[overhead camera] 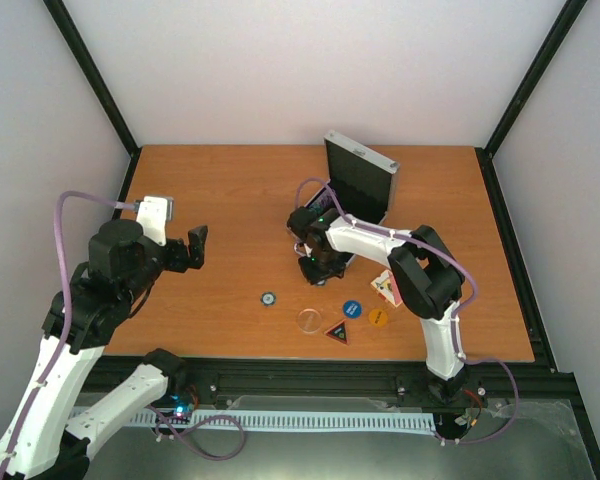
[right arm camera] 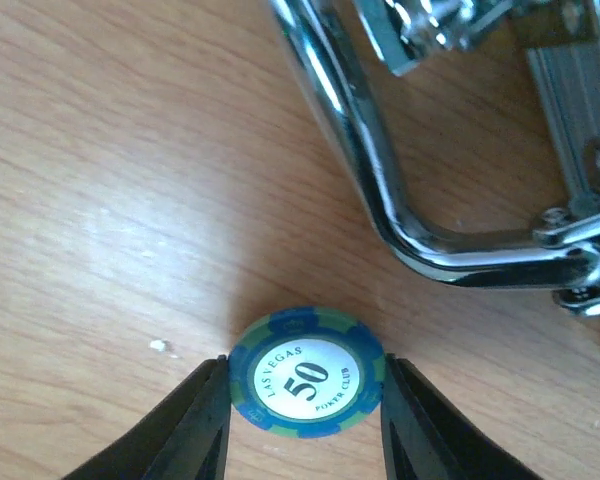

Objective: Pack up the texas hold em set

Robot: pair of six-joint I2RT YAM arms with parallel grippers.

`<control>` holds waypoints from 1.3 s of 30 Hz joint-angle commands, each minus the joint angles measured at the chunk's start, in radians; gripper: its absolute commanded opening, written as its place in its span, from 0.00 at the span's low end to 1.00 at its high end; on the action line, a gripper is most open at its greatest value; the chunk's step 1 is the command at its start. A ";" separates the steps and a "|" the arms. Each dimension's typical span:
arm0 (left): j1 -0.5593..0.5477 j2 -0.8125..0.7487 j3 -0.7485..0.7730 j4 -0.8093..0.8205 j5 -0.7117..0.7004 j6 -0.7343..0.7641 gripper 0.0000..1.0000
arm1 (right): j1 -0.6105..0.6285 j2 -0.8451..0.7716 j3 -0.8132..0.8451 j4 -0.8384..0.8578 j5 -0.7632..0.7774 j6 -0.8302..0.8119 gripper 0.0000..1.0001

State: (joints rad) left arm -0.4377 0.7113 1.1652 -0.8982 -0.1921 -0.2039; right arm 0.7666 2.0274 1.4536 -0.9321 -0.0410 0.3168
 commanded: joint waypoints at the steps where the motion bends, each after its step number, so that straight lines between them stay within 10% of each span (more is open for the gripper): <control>1: 0.004 0.001 -0.001 0.009 0.007 0.000 1.00 | 0.021 -0.041 0.058 -0.030 -0.019 0.021 0.31; 10: 0.004 -0.008 0.001 0.003 0.002 0.001 1.00 | 0.042 -0.027 0.100 -0.047 -0.005 0.024 0.32; 20: 0.004 -0.009 0.002 -0.002 0.000 0.004 1.00 | 0.035 -0.131 -0.044 -0.053 0.089 0.087 0.84; 39: 0.003 0.003 0.001 0.002 0.018 -0.001 1.00 | -0.003 -0.112 -0.170 0.047 0.039 0.071 0.80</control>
State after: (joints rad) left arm -0.4377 0.7132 1.1641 -0.8982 -0.1761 -0.2039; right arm 0.7845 1.8900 1.2984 -0.9131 -0.0017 0.4034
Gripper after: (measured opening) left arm 0.998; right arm 0.802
